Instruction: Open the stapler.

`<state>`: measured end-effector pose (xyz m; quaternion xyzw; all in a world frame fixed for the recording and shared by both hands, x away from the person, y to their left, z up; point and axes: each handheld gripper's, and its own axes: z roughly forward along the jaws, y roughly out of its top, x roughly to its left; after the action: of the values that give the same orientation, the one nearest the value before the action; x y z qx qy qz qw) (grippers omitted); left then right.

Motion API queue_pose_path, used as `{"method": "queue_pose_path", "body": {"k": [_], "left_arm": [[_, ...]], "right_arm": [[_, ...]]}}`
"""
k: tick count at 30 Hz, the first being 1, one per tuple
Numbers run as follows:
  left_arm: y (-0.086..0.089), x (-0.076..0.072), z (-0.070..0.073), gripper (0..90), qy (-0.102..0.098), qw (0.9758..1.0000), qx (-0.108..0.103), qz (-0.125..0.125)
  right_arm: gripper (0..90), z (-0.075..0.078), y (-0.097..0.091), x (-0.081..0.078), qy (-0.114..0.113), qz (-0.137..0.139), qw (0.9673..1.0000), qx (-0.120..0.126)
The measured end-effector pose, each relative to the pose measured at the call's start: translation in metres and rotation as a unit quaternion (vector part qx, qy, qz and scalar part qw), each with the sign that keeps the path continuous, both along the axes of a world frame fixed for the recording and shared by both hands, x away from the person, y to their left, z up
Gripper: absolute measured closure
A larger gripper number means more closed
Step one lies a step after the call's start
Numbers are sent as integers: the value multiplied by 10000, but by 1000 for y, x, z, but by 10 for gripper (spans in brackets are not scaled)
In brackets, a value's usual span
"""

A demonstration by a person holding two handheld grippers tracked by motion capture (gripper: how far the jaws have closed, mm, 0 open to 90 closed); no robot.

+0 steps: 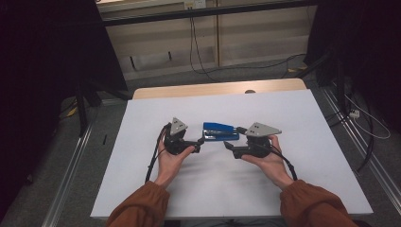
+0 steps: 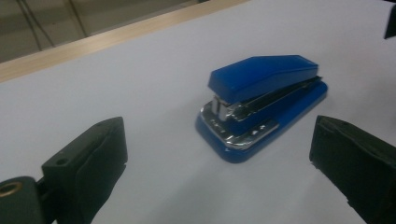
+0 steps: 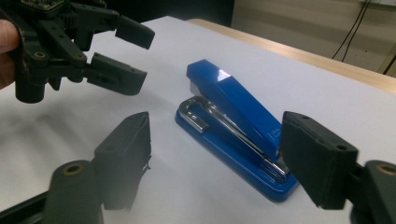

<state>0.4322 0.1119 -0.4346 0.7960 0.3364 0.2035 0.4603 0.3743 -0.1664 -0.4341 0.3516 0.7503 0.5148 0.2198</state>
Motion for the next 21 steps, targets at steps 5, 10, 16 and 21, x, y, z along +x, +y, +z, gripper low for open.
{"method": "queue_pose_path", "body": {"k": [5, 10, 16, 21], "left_arm": [[3, 2, 1, 37, -38, 9999, -65, 102], [3, 2, 0, 32, 71, 9998, -98, 129], [4, 2, 2, 32, 52, 9996, -182, 229], [3, 2, 1, 63, 77, 9998, -87, 190]], "right_arm": [[347, 1, 8, 6, 67, 194, 9997, -105], [435, 1, 17, 14, 264, 324, 9988, -245], [602, -2, 23, 21, 401, 413, 9981, -224], [749, -6, 28, 25, 539, 566, 9967, -229]]}}
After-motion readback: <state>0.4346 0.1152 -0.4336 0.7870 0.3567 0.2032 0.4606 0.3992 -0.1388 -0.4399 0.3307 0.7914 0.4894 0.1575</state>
